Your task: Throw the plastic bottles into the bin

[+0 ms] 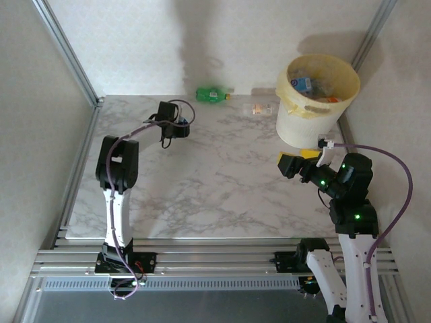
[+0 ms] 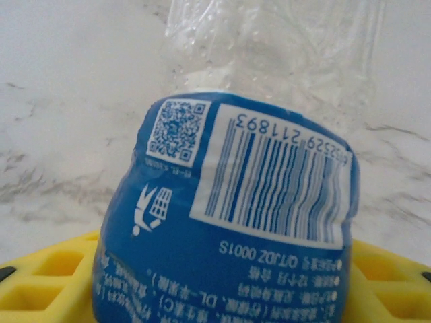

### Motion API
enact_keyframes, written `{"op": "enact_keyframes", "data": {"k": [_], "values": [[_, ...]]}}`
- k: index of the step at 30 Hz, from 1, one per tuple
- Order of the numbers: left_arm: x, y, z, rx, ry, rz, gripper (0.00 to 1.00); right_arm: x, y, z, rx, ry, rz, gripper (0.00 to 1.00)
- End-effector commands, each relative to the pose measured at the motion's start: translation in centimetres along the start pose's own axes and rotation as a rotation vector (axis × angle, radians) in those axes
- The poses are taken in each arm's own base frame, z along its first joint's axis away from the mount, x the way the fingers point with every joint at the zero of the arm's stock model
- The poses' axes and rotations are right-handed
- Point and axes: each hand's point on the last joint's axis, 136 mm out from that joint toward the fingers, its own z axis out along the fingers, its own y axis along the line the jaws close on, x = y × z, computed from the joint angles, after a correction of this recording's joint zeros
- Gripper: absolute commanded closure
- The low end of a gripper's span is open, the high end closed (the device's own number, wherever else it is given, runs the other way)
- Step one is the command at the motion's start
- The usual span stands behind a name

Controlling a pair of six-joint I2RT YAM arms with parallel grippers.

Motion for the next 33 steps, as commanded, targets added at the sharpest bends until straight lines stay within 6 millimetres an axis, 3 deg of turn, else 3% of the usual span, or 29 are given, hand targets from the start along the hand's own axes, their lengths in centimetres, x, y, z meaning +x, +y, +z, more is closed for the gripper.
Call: {"op": "enact_keyframes", "data": {"k": [1, 4, 12, 15, 18, 22, 33], "values": [[-4.4, -4.1, -5.8, 0.137, -0.205, 0.031, 0.61, 0.1, -0.5, 0.0, 0.02, -0.009, 0.011, 0.01], [-3.2, -7.5, -9.3, 0.212, -0.259, 0.105, 0.61, 0.0, -0.7, 0.2, 0.029, -0.012, 0.027, 0.01], [1.7, -18.8, -20.0, 0.508, -0.405, 0.277, 0.6, 0.2, -0.8, 1.2, -0.002, 0.008, 0.11, 0.01], [3.5, -22.7, -22.8, 0.597, -0.403, 0.351, 0.6, 0.4, -0.7, 1.8, -0.034, 0.022, 0.148, 0.01], [4.7, -25.4, -25.0, 0.677, -0.401, 0.381, 0.6, 0.6, -0.4, 2.3, -0.075, 0.032, 0.183, 0.01], [5.8, -27.8, -27.0, 0.751, -0.402, 0.401, 0.59, 0.6, 0.3, 2.6, -0.138, 0.028, 0.224, 0.01], [7.7, -32.4, -29.0, 0.858, -0.387, 0.459, 0.59, 1.8, 1.8, 4.0, -0.238, 0.066, 0.276, 0.01]]}}
